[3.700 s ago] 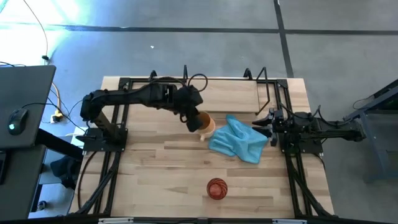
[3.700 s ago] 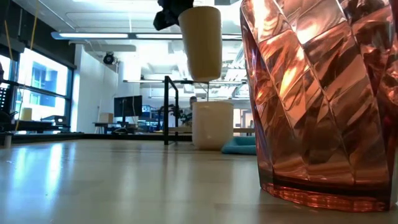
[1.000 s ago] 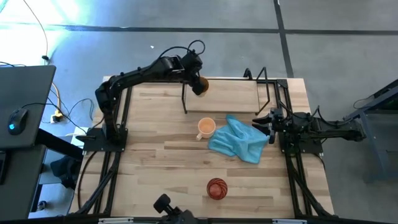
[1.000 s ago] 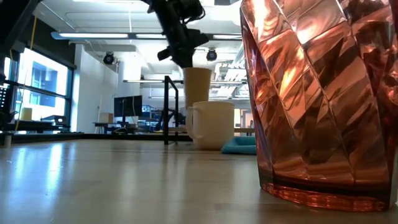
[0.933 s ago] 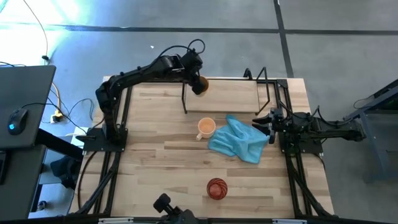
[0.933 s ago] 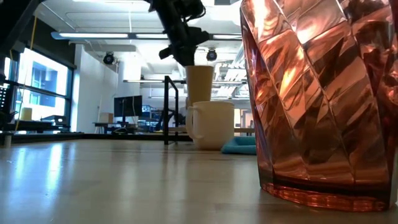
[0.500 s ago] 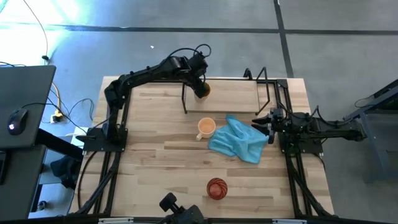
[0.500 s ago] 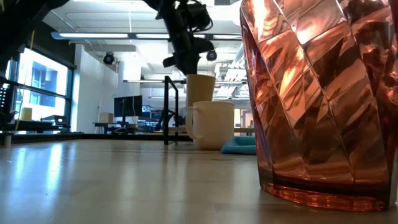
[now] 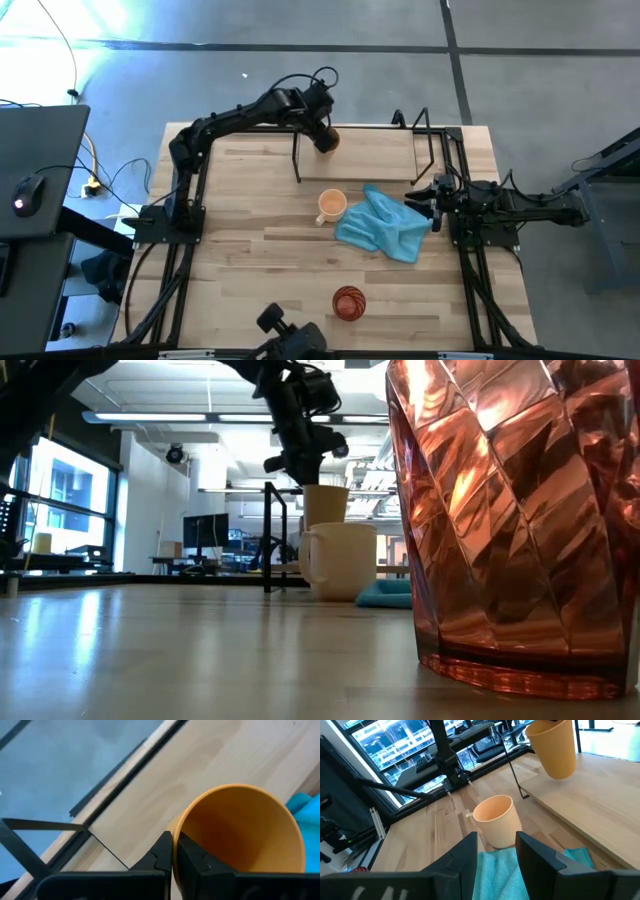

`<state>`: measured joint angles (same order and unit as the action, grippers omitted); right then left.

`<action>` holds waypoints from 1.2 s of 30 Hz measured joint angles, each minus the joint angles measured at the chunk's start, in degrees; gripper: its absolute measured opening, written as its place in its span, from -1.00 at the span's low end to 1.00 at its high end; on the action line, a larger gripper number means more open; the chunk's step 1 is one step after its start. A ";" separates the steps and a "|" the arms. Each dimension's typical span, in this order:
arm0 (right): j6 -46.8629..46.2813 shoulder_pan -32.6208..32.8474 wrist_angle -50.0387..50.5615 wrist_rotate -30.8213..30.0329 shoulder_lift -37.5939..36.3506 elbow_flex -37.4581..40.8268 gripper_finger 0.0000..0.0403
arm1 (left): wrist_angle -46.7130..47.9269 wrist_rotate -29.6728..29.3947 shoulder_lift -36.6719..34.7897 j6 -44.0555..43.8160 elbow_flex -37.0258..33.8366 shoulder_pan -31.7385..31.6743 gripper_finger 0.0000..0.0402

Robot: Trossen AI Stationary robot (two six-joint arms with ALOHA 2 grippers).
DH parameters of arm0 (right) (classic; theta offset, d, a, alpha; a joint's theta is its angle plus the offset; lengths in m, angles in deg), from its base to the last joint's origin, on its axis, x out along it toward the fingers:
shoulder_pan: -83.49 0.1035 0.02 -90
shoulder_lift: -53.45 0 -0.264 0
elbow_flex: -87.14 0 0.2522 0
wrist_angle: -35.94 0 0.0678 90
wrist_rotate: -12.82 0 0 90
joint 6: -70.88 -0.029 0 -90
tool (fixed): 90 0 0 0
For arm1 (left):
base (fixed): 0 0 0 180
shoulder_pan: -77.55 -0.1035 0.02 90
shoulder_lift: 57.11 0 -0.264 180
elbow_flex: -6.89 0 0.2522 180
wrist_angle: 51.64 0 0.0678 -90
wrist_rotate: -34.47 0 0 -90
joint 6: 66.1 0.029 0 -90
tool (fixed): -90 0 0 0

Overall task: Stack small to large cups/mugs on shelf
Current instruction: Put the yellow cup on the shelf

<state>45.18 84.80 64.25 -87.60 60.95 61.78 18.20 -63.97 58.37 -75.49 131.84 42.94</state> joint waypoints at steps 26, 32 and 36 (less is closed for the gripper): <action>-1.31 0.00 0.04 0.04 0.00 0.00 -0.38 | 1.59 1.39 -0.04 0.15 -0.35 -2.56 -1.00; -1.31 0.00 0.06 0.04 0.00 0.00 -0.38 | 1.54 2.86 -0.09 -0.12 -1.48 -2.56 -1.00; -1.31 -0.02 0.04 0.04 0.00 0.00 -0.38 | 1.02 2.89 -0.09 -0.47 -2.21 -2.52 -1.00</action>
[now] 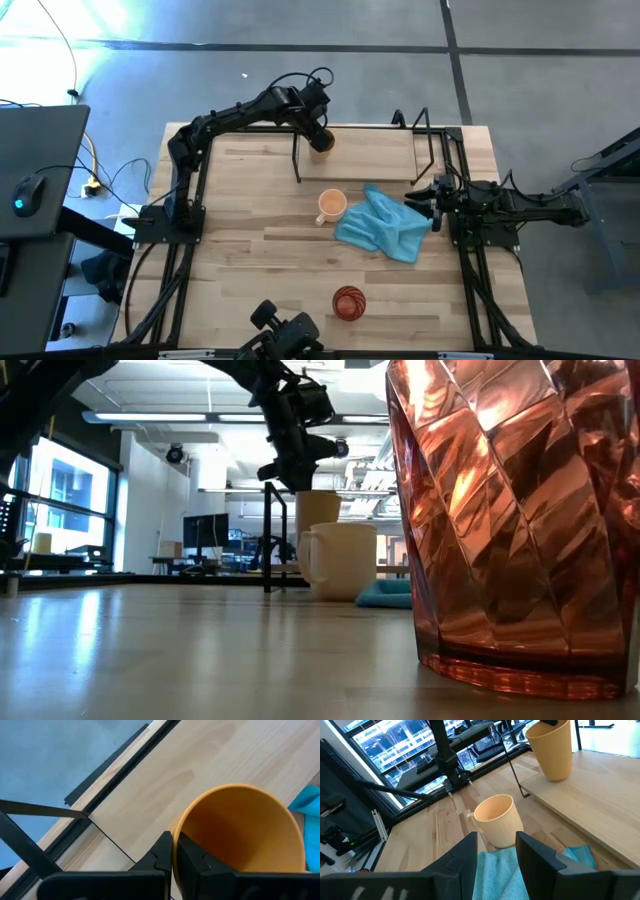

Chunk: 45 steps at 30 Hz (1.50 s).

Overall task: Stack small to large cups/mugs on shelf
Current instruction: Put the yellow cup on the shelf

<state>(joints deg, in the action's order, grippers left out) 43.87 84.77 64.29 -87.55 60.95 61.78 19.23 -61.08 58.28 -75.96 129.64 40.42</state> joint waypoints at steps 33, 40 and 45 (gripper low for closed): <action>0.00 0.00 0.58 0.06 0.00 0.00 -0.38 | -1.61 2.14 1.81 -0.36 0.87 -0.79 -1.00; 0.00 0.00 0.68 0.06 -0.02 0.00 -0.38 | -1.34 2.96 1.84 0.10 0.87 -0.81 -0.91; 0.00 0.00 0.68 0.06 -0.01 0.00 -0.38 | -1.36 3.58 1.86 0.43 0.87 -0.79 -0.84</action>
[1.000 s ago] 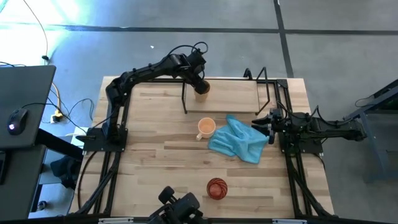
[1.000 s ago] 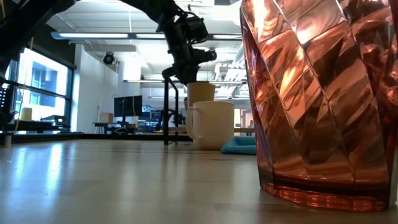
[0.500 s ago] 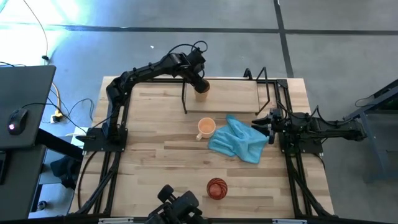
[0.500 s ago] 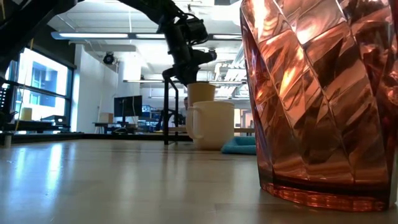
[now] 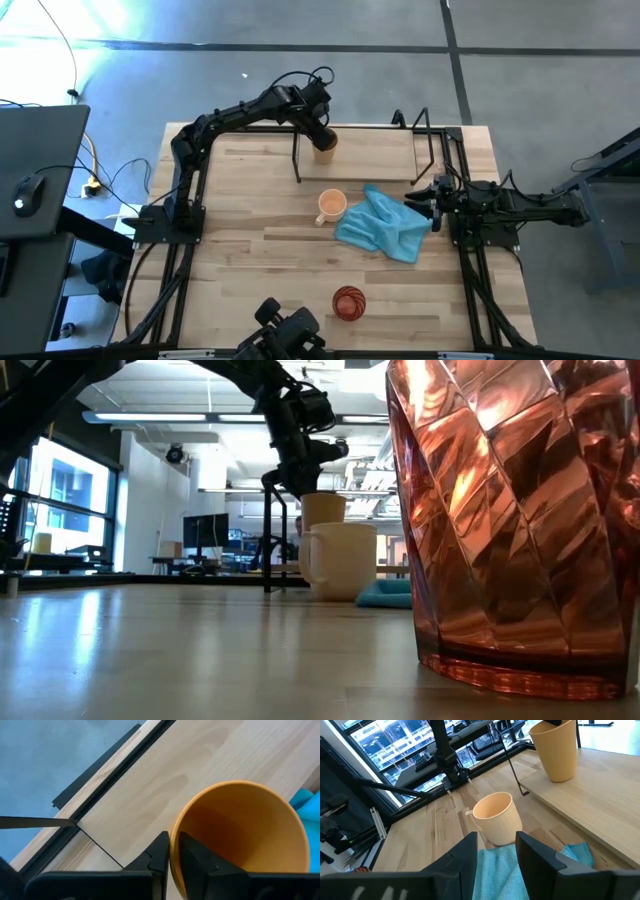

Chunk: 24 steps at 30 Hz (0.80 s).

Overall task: Stack small to large cups/mugs on shelf
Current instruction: Put the yellow cup on the shelf, then put the orange cup on the shelf

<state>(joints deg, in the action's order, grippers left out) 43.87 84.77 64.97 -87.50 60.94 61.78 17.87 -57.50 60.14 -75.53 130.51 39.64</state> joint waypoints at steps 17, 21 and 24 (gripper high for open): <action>0.00 0.01 0.00 -0.01 -0.01 0.00 -0.38 | -0.36 1.32 0.00 -0.01 0.00 0.02 -0.43; 0.06 0.00 0.08 -0.01 0.01 0.00 -0.38 | -0.46 1.32 0.00 -0.01 0.00 0.02 -0.26; 0.08 0.00 0.17 -0.01 -0.01 0.00 -0.38 | -0.44 1.11 0.00 -0.01 0.00 0.02 -0.15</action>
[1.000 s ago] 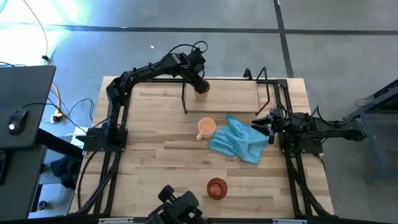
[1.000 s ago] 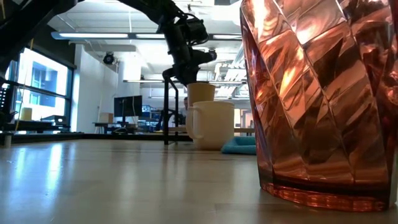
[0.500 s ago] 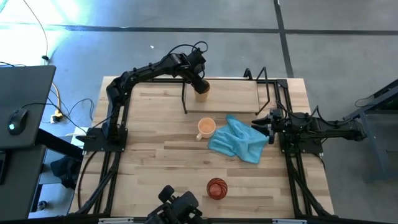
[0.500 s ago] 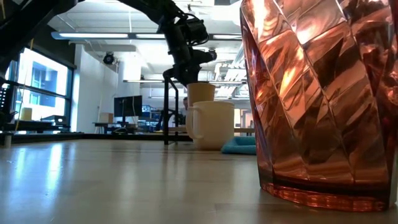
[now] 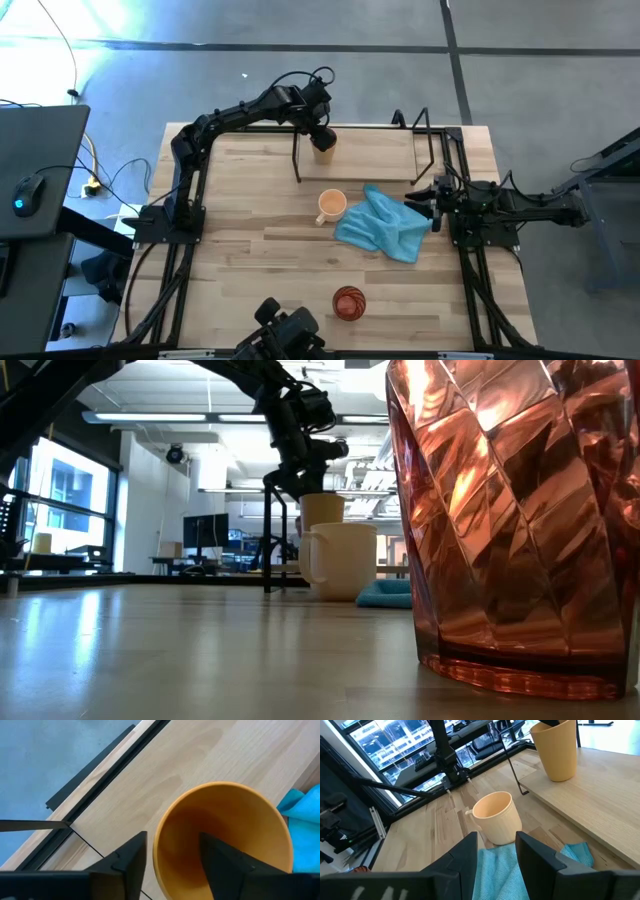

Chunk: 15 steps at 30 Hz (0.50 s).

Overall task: Stack small to large cups/mugs on shelf
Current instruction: Put the orange cup on the shelf

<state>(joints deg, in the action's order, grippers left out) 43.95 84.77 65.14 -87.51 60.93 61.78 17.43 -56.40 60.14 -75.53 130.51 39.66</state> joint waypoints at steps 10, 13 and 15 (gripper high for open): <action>0.03 0.02 0.31 -0.01 0.00 0.00 -0.38 | 0.38 -0.20 -0.33 0.00 3.98 0.00 -0.02; 0.07 0.01 0.29 -0.01 0.00 0.00 -0.38 | 3.05 -0.20 -0.33 0.22 8.48 0.00 -0.04; -0.46 0.02 0.29 0.02 0.00 0.00 -0.38 | 4.37 -0.20 -0.37 0.65 11.50 0.02 -0.03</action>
<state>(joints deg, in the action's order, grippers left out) 43.49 84.79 65.43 -87.49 60.93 61.78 21.80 -56.59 59.77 -74.89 142.01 39.68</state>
